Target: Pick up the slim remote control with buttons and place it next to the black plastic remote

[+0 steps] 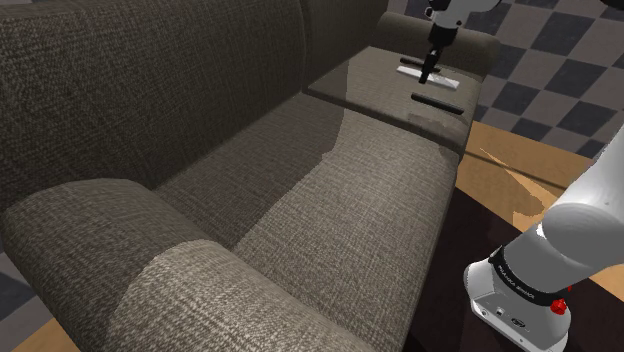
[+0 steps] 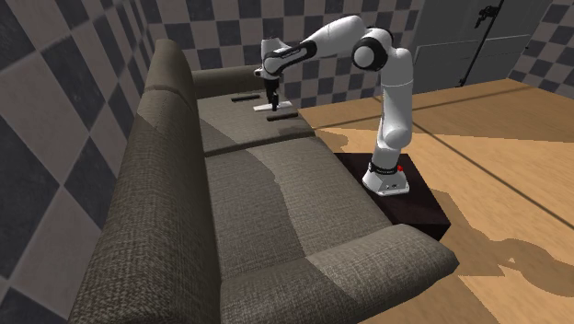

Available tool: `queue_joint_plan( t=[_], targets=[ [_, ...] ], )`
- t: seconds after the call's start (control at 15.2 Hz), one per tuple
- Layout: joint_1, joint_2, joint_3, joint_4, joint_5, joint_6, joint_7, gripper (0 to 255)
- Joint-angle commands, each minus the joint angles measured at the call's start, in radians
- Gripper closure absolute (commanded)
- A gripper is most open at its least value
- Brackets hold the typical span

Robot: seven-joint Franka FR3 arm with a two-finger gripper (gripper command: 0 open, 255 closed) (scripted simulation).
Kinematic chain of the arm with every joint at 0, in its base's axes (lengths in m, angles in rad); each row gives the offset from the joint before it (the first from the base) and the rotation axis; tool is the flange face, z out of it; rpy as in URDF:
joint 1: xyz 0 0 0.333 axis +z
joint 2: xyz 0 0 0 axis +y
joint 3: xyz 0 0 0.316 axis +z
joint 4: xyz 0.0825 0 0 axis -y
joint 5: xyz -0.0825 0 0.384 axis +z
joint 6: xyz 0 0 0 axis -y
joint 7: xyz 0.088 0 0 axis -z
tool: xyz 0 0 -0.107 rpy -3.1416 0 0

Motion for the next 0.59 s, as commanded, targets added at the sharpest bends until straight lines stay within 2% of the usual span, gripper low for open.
queue_joint_plan(
  t=[0.0, 0.26, 0.53],
  targets=[
    [-0.031, 0.059, -0.008, 0.076, 0.021, -0.02, -0.042, 255],
    [-0.102, 0.19, -0.017, 0.264, 0.064, -0.086, -0.117, 255],
    [-0.187, 0.343, -0.015, 0.503, 0.105, -0.176, -0.175, 255]
  ],
)
